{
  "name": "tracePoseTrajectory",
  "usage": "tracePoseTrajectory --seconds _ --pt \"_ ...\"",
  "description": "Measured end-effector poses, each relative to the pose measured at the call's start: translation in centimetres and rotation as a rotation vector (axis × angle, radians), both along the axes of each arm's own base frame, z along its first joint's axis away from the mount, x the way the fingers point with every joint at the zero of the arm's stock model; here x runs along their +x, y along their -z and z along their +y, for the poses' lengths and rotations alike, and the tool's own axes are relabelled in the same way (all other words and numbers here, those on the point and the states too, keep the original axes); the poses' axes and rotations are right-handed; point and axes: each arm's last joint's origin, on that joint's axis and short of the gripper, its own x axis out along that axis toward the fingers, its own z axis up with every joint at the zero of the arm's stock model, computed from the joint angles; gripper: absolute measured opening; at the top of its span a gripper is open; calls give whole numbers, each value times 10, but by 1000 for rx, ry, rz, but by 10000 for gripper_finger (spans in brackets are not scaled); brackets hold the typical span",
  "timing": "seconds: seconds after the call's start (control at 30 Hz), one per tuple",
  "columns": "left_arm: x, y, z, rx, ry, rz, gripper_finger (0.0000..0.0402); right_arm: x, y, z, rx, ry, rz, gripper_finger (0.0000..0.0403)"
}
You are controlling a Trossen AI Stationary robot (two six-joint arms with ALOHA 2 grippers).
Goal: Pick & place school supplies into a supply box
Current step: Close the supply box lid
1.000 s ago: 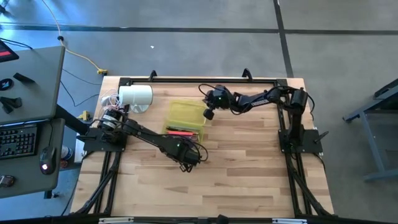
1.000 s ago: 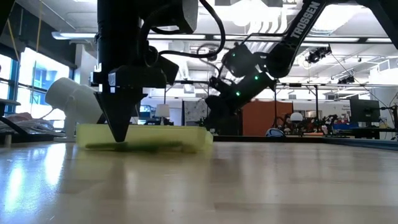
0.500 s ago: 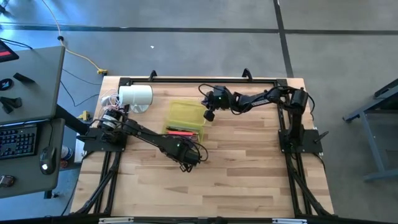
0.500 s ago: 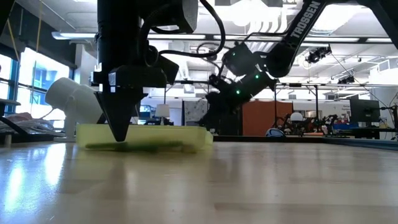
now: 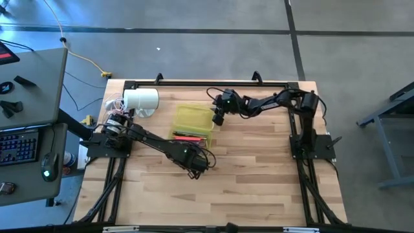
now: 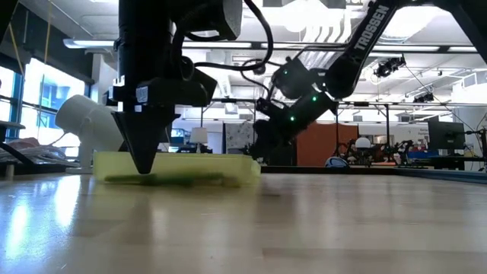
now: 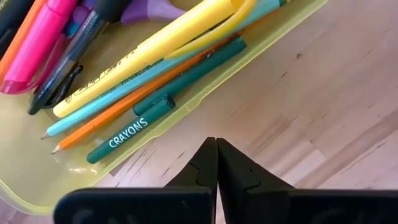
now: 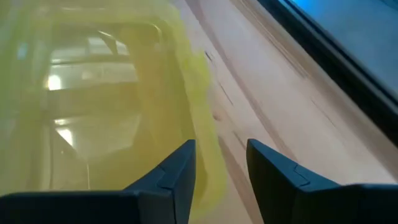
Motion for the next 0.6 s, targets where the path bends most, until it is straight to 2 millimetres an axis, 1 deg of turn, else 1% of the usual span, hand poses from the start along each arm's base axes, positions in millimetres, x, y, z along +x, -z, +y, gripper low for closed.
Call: tracePoseTrajectory --seconds 0.07,0.2,0.3,0.43,0.53,0.6 --pt "0 0 0 -1 -15 -3 34 -1 5 -3 16 12 8 130" --pt "0 0 0 -1 -12 -2 19 -1 20 -5 34 24 30 130" --pt "0 0 0 -1 -11 -2 17 1 20 -6 44 23 0 130" --pt "0 0 0 0 -9 -2 36 0 23 -6 47 40 26 128" --pt "0 0 0 0 -9 -2 40 -3 26 -5 65 60 68 116" --pt "0 0 0 2 -9 -2 34 -4 27 -5 69 70 97 105"
